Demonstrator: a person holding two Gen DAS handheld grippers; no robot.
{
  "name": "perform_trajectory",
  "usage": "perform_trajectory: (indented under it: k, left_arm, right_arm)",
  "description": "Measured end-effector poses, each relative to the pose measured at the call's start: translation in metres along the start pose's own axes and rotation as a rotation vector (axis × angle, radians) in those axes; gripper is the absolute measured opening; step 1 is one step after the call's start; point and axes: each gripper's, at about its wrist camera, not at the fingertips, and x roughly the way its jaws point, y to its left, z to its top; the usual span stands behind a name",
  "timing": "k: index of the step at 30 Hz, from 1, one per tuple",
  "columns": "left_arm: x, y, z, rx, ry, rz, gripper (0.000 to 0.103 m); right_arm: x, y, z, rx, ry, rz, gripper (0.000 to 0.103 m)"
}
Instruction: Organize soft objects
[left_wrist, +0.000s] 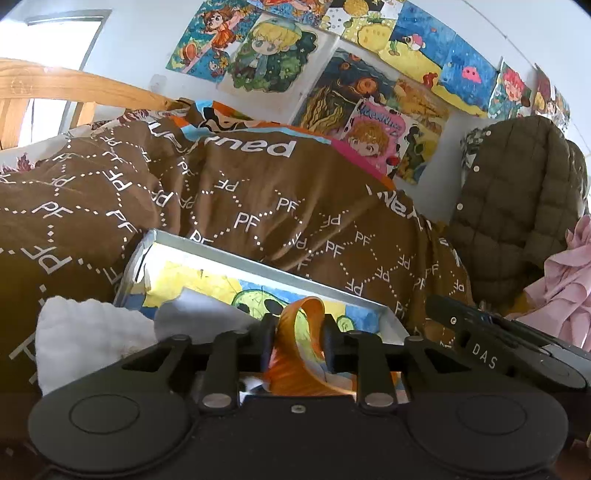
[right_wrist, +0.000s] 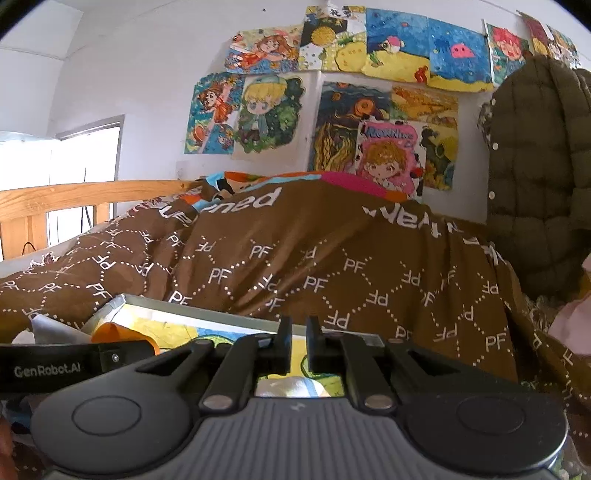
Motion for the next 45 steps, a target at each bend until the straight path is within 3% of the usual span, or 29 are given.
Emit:
perform_trajectory:
  k: [3, 5, 6, 8, 13, 23, 33, 45]
  left_arm:
    - [0.001, -0.001, 0.000, 0.002, 0.006, 0.003, 0.035]
    - [0.001, -0.001, 0.000, 0.001, 0.011, 0.000, 0.043]
    - [0.000, -0.001, 0.000, 0.001, 0.011, 0.000, 0.045]
    - [-0.001, -0.003, 0.001, 0.005, 0.010, 0.001, 0.059]
    - [-0.005, -0.007, 0.004, 0.020, -0.002, 0.010, 0.074]
    - [-0.035, -0.016, 0.022, 0.020, -0.086, 0.063, 0.101]
    - [-0.082, -0.043, 0.044, 0.119, -0.208, 0.123, 0.102]
    - [-0.119, -0.067, 0.051, 0.188, -0.279, 0.148, 0.102]
  right_arm:
    - [-0.001, -0.003, 0.001, 0.015, 0.005, -0.003, 0.014]
    - [-0.004, -0.005, 0.003, 0.029, 0.009, -0.007, 0.028]
    - [-0.005, -0.007, 0.004, 0.037, 0.008, -0.010, 0.031]
    - [-0.009, -0.010, 0.005, 0.048, 0.003, -0.013, 0.039]
    - [-0.021, -0.012, 0.012, 0.055, -0.010, -0.021, 0.053]
    - [-0.057, -0.028, 0.024, 0.120, -0.047, -0.061, 0.080]
    - [-0.105, -0.041, 0.039, 0.196, -0.118, -0.074, 0.094]
    - [-0.136, -0.047, 0.046, 0.235, -0.169, -0.070, 0.102]
